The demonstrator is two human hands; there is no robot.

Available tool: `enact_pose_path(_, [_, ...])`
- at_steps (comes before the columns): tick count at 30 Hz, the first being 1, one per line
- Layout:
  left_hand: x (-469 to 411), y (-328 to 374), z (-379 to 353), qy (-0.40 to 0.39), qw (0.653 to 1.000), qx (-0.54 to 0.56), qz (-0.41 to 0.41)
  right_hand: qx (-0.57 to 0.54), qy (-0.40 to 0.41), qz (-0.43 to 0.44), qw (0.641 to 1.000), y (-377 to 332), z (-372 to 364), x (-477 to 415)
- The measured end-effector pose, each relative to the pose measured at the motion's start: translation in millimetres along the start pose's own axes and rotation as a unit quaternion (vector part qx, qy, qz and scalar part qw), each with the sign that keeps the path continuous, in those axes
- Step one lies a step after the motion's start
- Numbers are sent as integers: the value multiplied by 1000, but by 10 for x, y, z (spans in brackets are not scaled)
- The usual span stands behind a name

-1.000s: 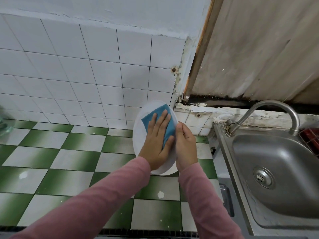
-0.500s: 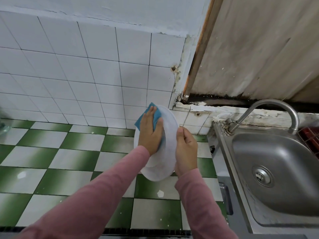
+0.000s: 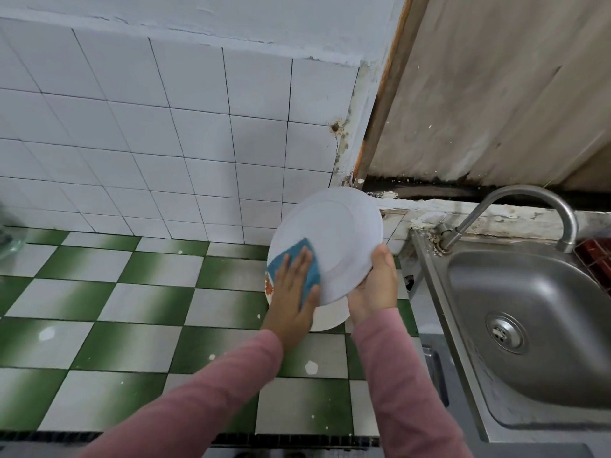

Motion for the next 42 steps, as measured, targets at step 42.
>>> enact_pose_path(42, [21, 89, 652, 63, 981, 185, 4, 203, -55, -43, 977, -24, -168, 7])
Point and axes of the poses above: each hand's wrist, its own x-axis away from the middle knuckle, its own z-axis out of the back of the hand, y = z × x, the point moved 2 cm from there along -x, towards the middle knuckle, and after that the axes turned 13 degrees about -y, right-handed, at the moved point
